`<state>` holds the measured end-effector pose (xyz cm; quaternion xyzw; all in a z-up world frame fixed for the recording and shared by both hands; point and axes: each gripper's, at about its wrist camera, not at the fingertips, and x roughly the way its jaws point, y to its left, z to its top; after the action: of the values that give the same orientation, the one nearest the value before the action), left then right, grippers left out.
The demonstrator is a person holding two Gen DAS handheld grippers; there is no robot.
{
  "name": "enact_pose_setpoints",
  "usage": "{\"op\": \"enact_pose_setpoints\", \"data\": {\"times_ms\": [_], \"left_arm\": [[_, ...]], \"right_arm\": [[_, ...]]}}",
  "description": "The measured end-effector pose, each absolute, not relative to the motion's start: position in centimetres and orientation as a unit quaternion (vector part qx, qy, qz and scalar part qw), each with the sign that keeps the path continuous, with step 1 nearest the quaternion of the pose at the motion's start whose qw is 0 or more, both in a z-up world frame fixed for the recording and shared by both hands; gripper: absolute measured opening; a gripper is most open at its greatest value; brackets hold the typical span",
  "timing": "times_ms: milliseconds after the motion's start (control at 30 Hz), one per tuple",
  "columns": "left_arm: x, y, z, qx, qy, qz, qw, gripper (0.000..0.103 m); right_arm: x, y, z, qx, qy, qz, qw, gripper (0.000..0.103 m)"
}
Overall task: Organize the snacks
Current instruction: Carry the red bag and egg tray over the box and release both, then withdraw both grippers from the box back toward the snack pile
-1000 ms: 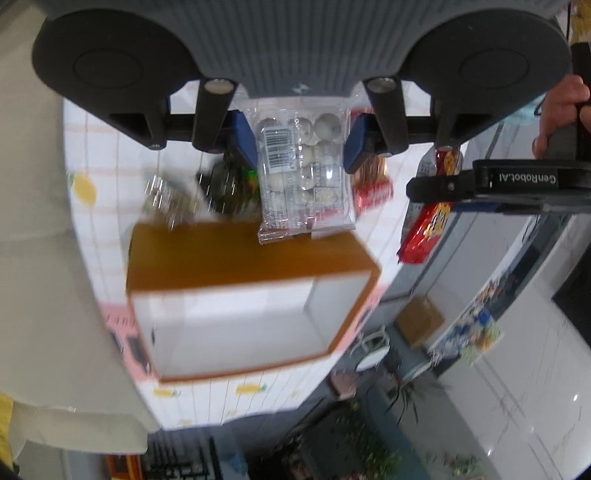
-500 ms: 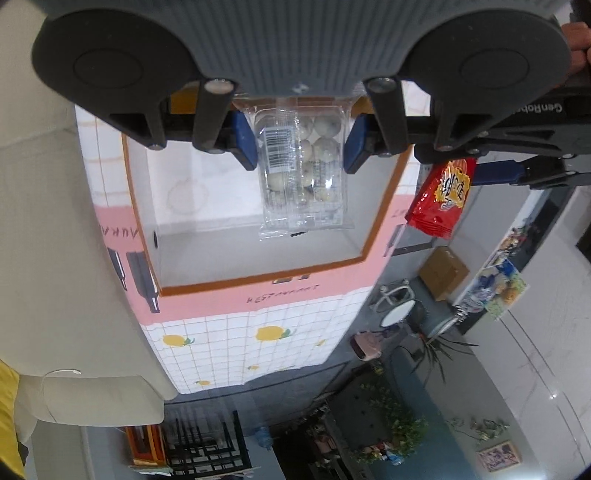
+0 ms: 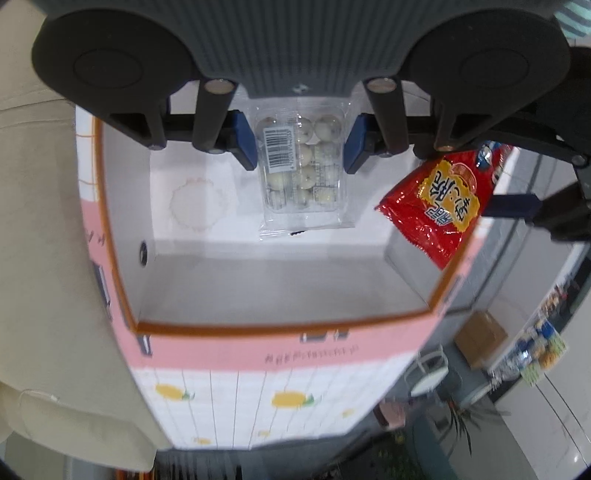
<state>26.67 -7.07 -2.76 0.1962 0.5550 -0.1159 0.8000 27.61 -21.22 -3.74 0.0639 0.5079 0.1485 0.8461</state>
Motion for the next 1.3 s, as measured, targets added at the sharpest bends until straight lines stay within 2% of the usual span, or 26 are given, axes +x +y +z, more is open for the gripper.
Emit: {"op": "enact_pose_setpoints", "data": {"times_ms": [300, 700, 867, 967, 1300], "left_arm": [[27.6, -8.3, -5.3, 0.245, 0.586, -0.128, 0.762, 0.081], [28.2, -7.1, -6.4, 0.229, 0.597, -0.111, 0.761, 0.085], [28.1, -7.1, -6.0, 0.230, 0.591, -0.109, 0.766, 0.086], [27.9, -7.2, -5.8, 0.238, 0.585, -0.106, 0.768, 0.087], [26.9, -6.7, -3.3, 0.225, 0.559, -0.095, 0.792, 0.090]], "right_arm": [[29.1, -20.6, -7.2, 0.054, 0.560, 0.152, 0.813, 0.050], [29.9, -20.3, -9.0, 0.071, 0.593, 0.144, 0.789, 0.052], [29.6, -20.5, -8.6, 0.071, 0.594, 0.140, 0.789, 0.052], [29.5, -20.7, -8.1, 0.072, 0.590, 0.139, 0.792, 0.060], [28.3, -21.1, -5.3, 0.064, 0.562, 0.128, 0.814, 0.065]]}}
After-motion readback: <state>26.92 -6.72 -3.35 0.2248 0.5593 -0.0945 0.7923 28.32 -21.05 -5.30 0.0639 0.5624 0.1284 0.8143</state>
